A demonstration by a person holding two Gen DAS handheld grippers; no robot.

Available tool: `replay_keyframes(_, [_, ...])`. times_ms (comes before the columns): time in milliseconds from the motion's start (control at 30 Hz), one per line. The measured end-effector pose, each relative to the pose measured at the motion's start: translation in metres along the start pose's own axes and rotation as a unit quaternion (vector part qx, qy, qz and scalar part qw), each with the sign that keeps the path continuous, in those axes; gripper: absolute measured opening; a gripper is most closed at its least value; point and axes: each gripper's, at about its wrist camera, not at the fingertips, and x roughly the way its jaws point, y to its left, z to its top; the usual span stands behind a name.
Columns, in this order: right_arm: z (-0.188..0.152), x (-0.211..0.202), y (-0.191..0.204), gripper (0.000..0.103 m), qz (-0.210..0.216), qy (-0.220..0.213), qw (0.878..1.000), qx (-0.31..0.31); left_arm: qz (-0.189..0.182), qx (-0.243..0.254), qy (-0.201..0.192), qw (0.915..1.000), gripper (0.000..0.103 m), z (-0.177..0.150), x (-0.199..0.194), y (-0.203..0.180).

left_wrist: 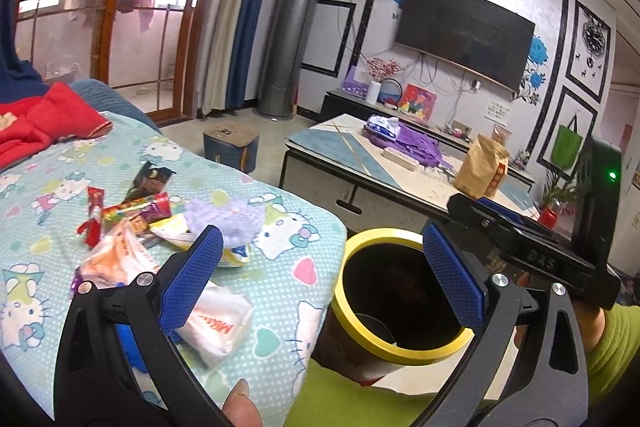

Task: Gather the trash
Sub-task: 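Move both grippers back over the trash on the bed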

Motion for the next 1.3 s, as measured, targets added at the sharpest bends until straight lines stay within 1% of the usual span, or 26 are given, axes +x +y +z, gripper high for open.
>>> replay_keyframes(133, [-0.004, -0.002, 0.018, 0.084, 0.015, -0.004, 1.000, -0.020, 0.008, -0.008, -0.012, 0.9999, 0.092, 0.000, -0.007, 0.010])
replay_keyframes(667, [-0.018, 0.007, 0.076, 0.091, 0.068, 0.025, 0.994, -0.077, 0.045, -0.037, -0.040, 0.9975, 0.092, 0.002, -0.030, 0.050])
replay_keyframes(933, [-0.023, 0.009, 0.099, 0.093, 0.091, 0.034, 0.990, -0.104, 0.072, -0.058, -0.049, 0.9945, 0.092, 0.005, -0.044, 0.076])
replay_keyframes(967, [-0.023, 0.010, 0.101, 0.096, 0.093, 0.037, 0.989, -0.104, 0.077, -0.063, -0.050, 0.9938, 0.092, 0.006, -0.046, 0.081])
replay_keyframes(1000, [-0.023, 0.011, 0.102, 0.096, 0.096, 0.037, 0.989, -0.105, 0.079, -0.065, -0.051, 0.9935, 0.092, 0.006, -0.048, 0.084])
replay_keyframes(1300, [-0.032, 0.029, 0.123, 0.096, 0.121, 0.073, 0.983, -0.117, 0.112, -0.079, -0.055, 0.9890, 0.092, 0.008, -0.065, 0.118])
